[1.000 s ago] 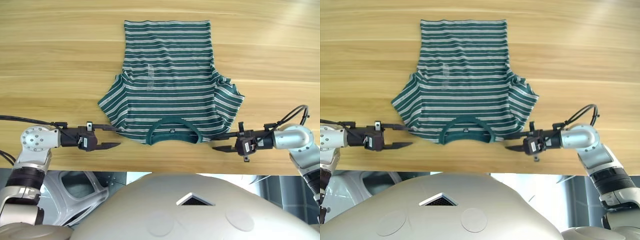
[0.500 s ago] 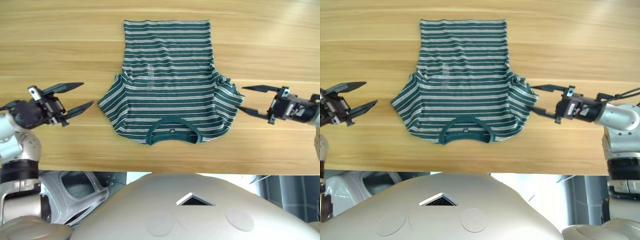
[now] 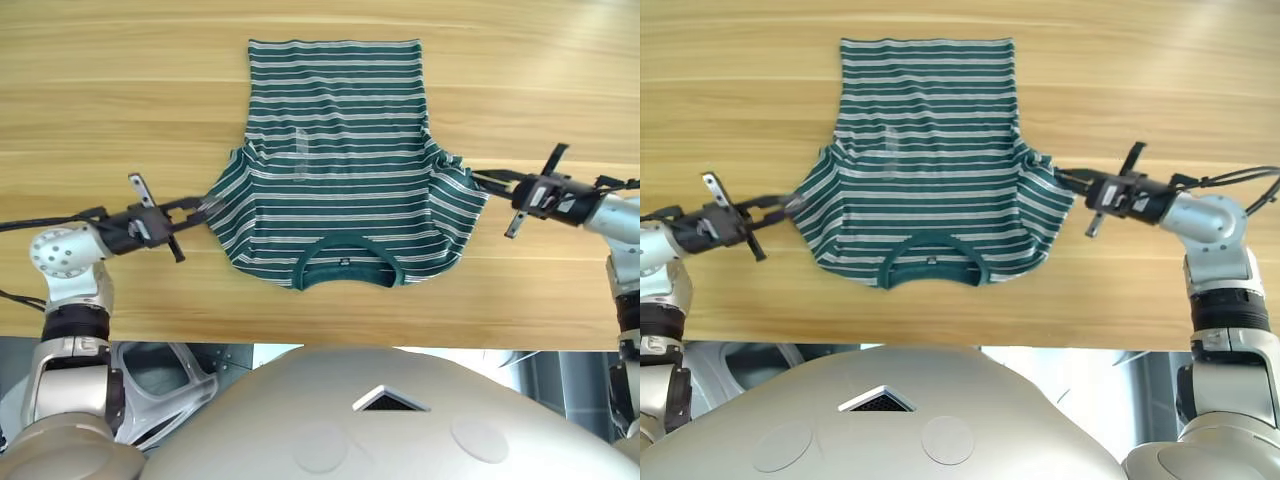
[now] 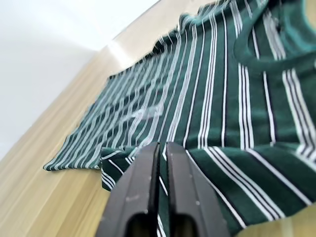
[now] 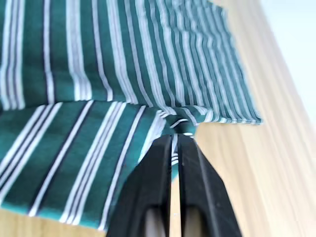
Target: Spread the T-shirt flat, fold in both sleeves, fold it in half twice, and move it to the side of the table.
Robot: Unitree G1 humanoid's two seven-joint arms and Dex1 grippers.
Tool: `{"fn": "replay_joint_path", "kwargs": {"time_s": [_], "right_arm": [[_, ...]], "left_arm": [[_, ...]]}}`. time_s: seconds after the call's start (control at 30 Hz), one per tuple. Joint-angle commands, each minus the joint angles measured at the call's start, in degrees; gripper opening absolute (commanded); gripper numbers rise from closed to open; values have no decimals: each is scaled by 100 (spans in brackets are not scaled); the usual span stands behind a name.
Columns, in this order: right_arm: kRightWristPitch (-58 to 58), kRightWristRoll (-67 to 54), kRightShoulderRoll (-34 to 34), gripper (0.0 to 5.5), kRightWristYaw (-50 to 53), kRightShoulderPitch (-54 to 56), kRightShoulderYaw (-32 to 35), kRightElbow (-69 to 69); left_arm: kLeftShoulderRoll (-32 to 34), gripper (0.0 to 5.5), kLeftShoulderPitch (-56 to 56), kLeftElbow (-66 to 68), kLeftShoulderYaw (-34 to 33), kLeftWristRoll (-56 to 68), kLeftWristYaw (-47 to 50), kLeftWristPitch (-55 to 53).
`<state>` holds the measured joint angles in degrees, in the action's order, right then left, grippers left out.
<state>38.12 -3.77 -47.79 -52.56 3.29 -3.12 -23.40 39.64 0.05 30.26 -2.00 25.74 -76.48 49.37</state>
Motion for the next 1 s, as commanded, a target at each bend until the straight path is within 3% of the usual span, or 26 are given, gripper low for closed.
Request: {"fn": "replay_joint_path", "kwargs": {"time_s": [0.03,0.1,0.2,0.3,0.47,0.67,0.87,1.0], "right_arm": [[-100,-217,-7,97,16,-70,192,51],[-134,-277,-15,133,70,-94,290,53],[-113,-356,-17,183,55,-180,400,129],[-110,-385,12,242,34,-169,416,140],[-98,-502,1,320,-98,-247,409,189],[-109,-621,18,408,-167,-433,426,296],[-97,-587,76,528,-117,-490,417,262],[-68,-644,53,537,-128,-563,473,285]], "left_arm": [[174,116,-13,-360,-398,528,-103,-374],[298,148,83,-270,-550,348,-46,-313],[561,192,-14,442,-462,-3325,2384,436],[581,214,240,24,-169,-5094,3525,340],[751,214,577,-1040,91,-5370,3150,413],[1386,214,950,-2517,204,-4338,2669,-404],[1609,214,1025,-2658,-15,-4336,3005,-848],[1772,214,1264,-2553,74,-4477,3132,-778]]}}
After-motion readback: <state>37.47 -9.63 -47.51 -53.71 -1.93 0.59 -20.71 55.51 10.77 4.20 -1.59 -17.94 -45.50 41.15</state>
